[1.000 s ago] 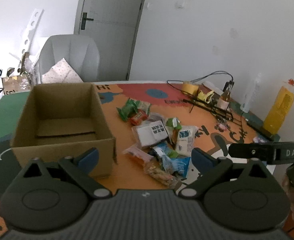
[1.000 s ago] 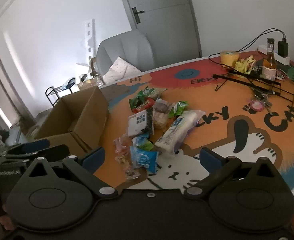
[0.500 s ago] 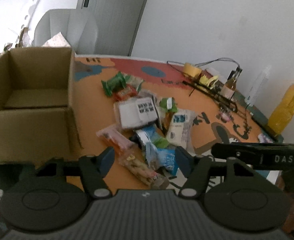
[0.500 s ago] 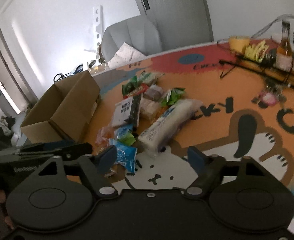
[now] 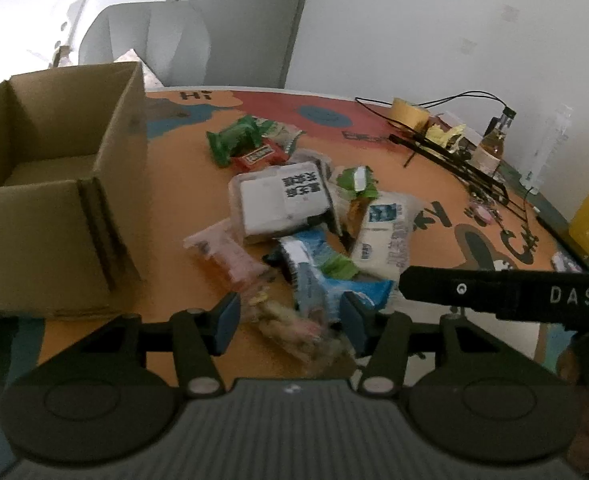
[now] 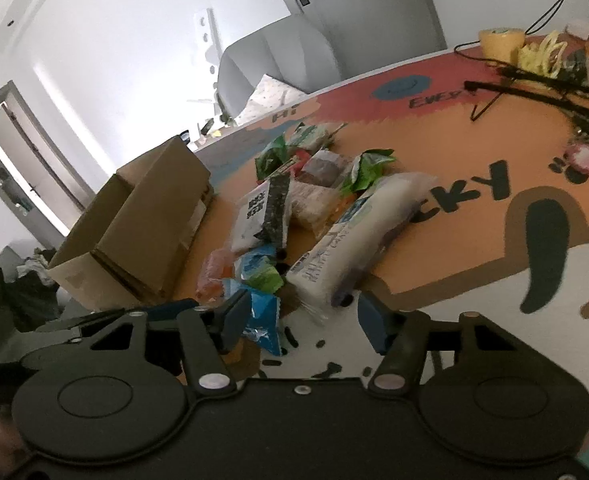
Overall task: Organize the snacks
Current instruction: 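Move both grippers down toward the pile of snack packets, then grasp the clear peanut snack packet with the left gripper while the right gripper grasps the blue snack bag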
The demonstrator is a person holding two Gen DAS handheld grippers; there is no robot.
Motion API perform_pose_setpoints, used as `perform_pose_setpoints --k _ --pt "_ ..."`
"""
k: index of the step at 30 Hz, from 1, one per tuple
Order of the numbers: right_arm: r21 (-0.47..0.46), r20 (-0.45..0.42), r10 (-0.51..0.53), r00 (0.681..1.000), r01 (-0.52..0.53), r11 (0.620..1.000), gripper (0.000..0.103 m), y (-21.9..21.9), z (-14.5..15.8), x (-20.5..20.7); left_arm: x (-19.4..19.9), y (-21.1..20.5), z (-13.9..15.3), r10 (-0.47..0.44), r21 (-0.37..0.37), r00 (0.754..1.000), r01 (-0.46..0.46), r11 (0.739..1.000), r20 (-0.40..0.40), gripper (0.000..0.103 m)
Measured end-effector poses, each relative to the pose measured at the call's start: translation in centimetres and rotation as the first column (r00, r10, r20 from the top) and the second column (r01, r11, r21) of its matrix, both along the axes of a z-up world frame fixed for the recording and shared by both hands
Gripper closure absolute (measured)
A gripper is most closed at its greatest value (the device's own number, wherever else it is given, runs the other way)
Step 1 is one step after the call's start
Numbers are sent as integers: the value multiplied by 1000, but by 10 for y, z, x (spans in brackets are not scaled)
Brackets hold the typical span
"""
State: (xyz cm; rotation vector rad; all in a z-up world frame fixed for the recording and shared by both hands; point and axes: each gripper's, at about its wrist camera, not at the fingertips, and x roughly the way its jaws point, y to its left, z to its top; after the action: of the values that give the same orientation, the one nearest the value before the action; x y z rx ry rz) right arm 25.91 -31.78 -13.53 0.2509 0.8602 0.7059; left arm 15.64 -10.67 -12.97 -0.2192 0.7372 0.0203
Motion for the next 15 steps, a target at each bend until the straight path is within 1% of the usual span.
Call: perform_pose_setpoints --k 2,5,7,10,12,13,15 --pt "9 -5 15 1000 -15 1000 46 3 -1 1 -3 2 -1 17 13 1000 -17 1000 -5 49" --pt "18 -10 37 999 -37 999 48 10 -2 0 -4 9 -8 26 -2 999 -26 1000 -26 52" --pt "16 -19 50 999 -49 999 48 15 -4 -1 -5 12 -10 35 -3 999 -35 999 -25 60" --pt "1 -39 59 998 -59 998 50 23 -9 -1 -4 13 -10 36 7 999 -36 999 -25 67" --pt "1 -49 64 997 -64 998 50 27 -12 -2 -4 13 -11 32 7 999 -31 999 -20 67" --pt "0 -55 66 996 -66 998 50 30 -14 -1 -4 11 -12 20 25 1000 -19 1000 -17 67" --pt "-4 -44 62 997 -62 998 50 35 -15 -2 -3 3 -12 -15 82 1000 16 997 -19 66"
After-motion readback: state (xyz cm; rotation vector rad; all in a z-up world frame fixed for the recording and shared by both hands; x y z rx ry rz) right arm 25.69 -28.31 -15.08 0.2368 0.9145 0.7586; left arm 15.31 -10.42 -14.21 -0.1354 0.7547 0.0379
